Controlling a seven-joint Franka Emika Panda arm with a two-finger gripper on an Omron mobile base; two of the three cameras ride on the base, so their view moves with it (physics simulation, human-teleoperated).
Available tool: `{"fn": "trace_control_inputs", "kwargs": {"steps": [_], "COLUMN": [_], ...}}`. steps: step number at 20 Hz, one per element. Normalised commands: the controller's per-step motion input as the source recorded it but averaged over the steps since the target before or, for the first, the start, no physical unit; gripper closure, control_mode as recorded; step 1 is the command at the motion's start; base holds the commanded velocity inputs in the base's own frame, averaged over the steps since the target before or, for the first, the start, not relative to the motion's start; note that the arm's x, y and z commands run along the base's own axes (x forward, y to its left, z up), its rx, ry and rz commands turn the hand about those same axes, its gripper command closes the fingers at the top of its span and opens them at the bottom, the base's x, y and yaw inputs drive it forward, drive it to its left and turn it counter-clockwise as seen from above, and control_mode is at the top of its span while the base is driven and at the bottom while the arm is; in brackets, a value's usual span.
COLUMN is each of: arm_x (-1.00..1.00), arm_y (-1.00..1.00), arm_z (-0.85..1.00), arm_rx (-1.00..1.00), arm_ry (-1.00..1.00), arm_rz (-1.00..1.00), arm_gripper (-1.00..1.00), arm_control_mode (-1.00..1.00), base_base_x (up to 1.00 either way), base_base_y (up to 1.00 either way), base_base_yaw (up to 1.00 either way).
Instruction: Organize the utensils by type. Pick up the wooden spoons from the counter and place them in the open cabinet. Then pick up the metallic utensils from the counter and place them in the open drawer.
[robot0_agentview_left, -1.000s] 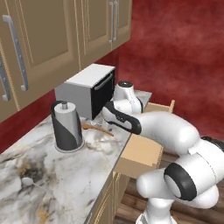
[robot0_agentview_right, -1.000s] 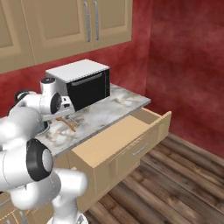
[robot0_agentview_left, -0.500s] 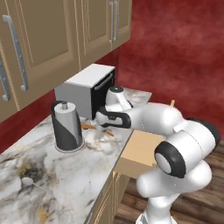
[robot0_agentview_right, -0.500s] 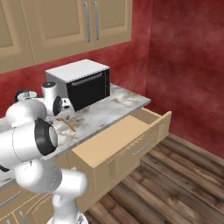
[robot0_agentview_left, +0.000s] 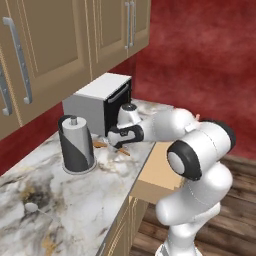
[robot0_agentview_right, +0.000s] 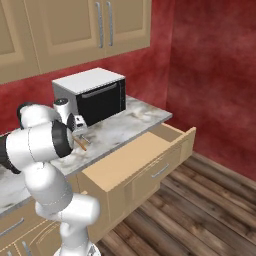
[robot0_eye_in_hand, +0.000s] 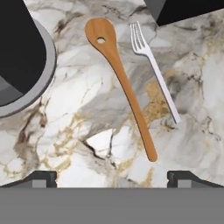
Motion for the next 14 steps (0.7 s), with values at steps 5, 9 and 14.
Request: {"fn": "trace_control_inputs", "kwargs": {"steps": [5, 9, 14], "arm_x": [0.14, 0.22, 0.39], "arm_y": [0.12, 0.06, 0.0], "arm_z": [-0.36, -0.24, -0.13], "arm_rx": [0.0, 0.0, 0.0], "arm_ry": [-0.01, 0.0, 0.0], "arm_rz": [0.0, 0.0, 0.0], "arm_gripper": [-1.0, -1.0, -1.0], "arm_control_mode": [-1.0, -1.0, -1.0], "base_base_x": [0.0, 0.0, 0.0], "base_base_y": [0.0, 0.0, 0.0], "base_base_yaw": [0.0, 0.0, 0.0]}}
